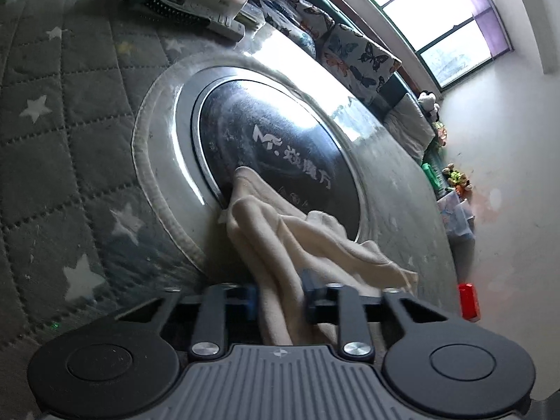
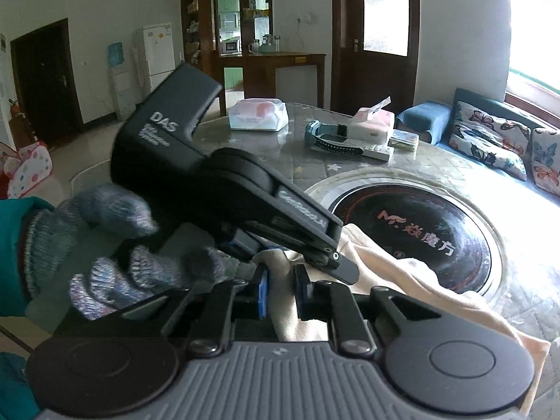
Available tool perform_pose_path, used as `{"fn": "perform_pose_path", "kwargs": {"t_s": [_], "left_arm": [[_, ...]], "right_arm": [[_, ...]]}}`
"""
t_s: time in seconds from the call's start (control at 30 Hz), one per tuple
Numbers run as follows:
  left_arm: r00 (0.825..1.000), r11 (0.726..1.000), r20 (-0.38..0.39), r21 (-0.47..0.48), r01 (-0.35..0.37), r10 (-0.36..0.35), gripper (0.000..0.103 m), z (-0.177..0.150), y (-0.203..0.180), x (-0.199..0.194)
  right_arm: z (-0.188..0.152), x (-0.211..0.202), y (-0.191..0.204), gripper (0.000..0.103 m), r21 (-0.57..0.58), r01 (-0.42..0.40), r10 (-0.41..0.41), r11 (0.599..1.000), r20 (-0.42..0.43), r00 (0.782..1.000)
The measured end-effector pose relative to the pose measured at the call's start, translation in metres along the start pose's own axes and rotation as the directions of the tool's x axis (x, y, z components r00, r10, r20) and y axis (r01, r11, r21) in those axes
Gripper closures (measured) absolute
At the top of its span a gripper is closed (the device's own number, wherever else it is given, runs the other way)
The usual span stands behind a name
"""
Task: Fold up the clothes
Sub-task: 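Close the right gripper on the shirt edge while the left gripper holds its grip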
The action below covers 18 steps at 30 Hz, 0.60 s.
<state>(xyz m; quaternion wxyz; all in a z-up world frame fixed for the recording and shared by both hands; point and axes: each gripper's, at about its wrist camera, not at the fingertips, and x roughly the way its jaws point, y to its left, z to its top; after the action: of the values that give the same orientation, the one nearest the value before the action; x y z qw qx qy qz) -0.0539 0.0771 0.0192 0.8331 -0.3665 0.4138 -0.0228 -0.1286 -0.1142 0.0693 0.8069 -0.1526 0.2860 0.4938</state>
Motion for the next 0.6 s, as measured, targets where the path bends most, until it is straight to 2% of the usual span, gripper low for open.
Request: {"fn": "perform_pose_path", "kwargs": {"t_s": [0.13, 0.23, 0.4, 0.6], "left_arm": [[1.0, 1.0, 0.001, 0.01, -0.001, 0.001, 0.085, -0.001, 0.0, 0.0], [1.0, 1.0, 0.0, 0.016, -0.001, 0.001, 0.085, -0.001, 0.0, 0.0], [1.0, 1.0, 0.001, 0.014, 0.005, -0.005, 0.085, -0.001, 0.001, 0.0], [1.0, 1.0, -0.001, 0.021, 0.006, -0.006, 0.085, -0.002, 0.001, 0.001]], "right_arm": [[-0.01, -0.001, 0.0, 0.084, 0.023, -0.01, 0.01, 1.0, 0.0, 1.0], [-0.019, -0.009, -0.005, 0.084, 0.054, -0.011, 0.012, 0.998, -0.002, 1.0], [-0.034, -0.032, -0.034, 0.084, 0.133, 0.089, -0.088, 0.987, -0.02, 0.996], [-0.06, -0.058, -0.078, 0.084, 0.243, 0.241, -0.231, 0.94, -0.069, 0.97]]}}
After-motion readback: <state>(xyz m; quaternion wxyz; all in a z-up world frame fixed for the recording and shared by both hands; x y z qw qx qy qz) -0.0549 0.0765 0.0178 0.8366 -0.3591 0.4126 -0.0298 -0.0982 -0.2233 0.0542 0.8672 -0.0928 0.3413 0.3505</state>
